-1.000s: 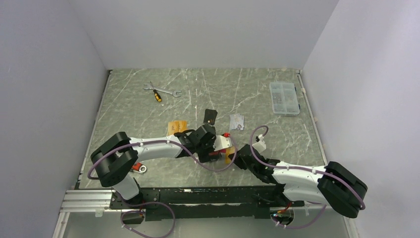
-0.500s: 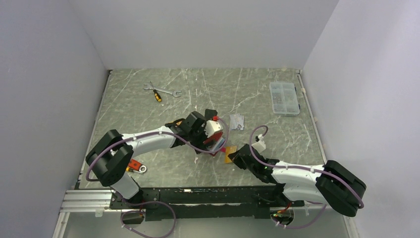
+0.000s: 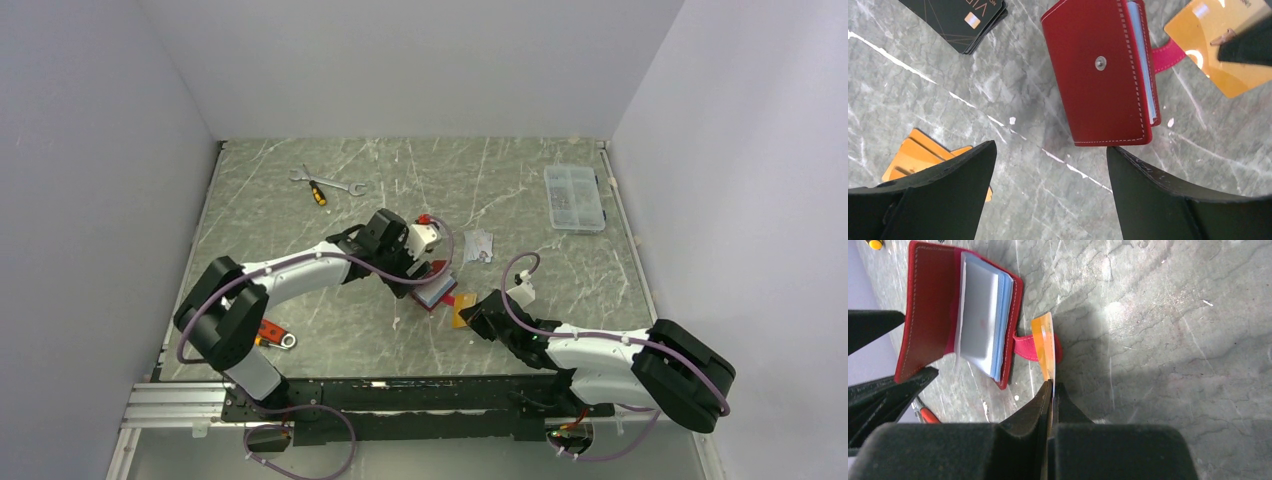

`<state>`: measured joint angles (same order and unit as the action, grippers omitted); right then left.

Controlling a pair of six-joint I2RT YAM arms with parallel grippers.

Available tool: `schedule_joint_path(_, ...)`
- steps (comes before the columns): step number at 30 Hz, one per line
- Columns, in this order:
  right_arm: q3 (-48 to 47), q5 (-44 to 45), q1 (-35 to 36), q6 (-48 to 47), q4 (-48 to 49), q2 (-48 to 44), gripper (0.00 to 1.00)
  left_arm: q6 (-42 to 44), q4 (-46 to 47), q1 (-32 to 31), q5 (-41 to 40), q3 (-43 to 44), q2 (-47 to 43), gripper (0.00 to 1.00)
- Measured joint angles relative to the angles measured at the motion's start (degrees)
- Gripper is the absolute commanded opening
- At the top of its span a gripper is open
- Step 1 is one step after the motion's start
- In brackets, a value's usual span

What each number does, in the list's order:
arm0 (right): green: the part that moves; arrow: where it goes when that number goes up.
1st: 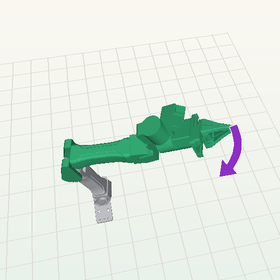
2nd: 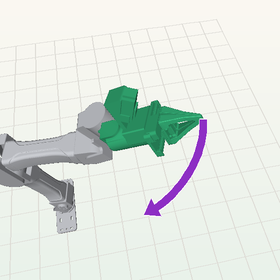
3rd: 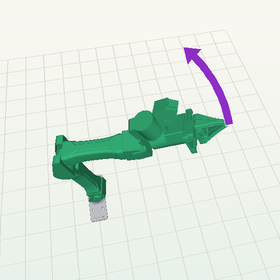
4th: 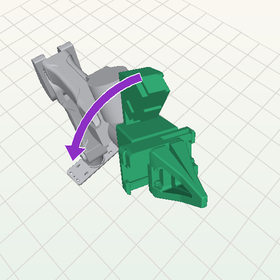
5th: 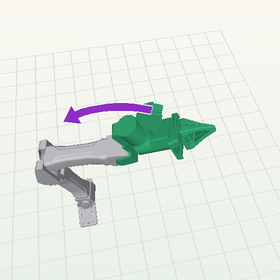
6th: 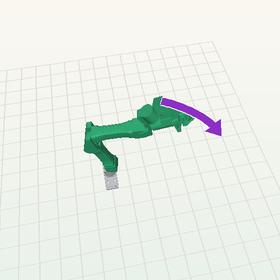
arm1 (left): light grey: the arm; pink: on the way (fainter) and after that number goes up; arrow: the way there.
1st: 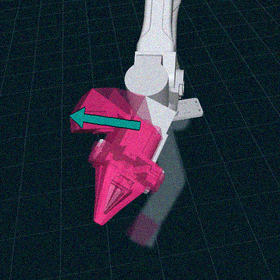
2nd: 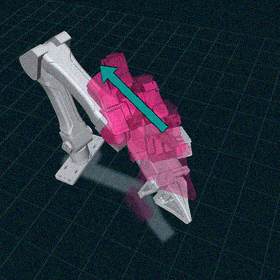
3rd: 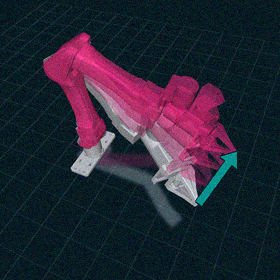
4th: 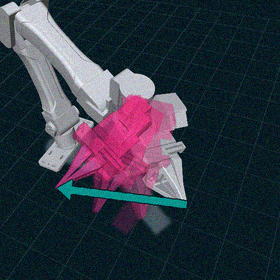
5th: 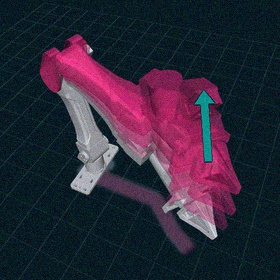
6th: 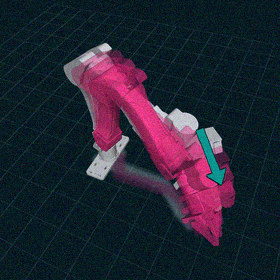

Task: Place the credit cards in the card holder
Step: Open the card holder at the center of the board.

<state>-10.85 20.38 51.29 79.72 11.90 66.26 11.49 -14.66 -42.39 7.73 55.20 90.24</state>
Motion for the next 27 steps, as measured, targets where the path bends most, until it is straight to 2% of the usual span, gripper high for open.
schedule_joint_path(12, 0.9, 0.0, 0.0, 0.5, 0.9, -0.6, 0.00, -5.3, -4.7, 7.3, 7.0, 8.4, 10.6, 0.77)
schedule_joint_path(16, 1.0, 0.0, 0.0, 0.5, 1.2, -0.6, 0.00, -6.0, -6.2, 7.8, 8.9, 10.5, 12.7, 0.79)
schedule_joint_path(22, 1.2, -0.1, 0.0, 0.5, 1.5, -0.6, 0.00, -6.1, -7.9, 7.6, 14.0, 14.8, 14.6, 0.90)
schedule_joint_path(27, 2.1, -0.2, 0.0, 0.7, 2.9, -0.6, 0.00, -3.5, -9.2, 3.8, 13.9, 15.0, 14.0, 0.93)
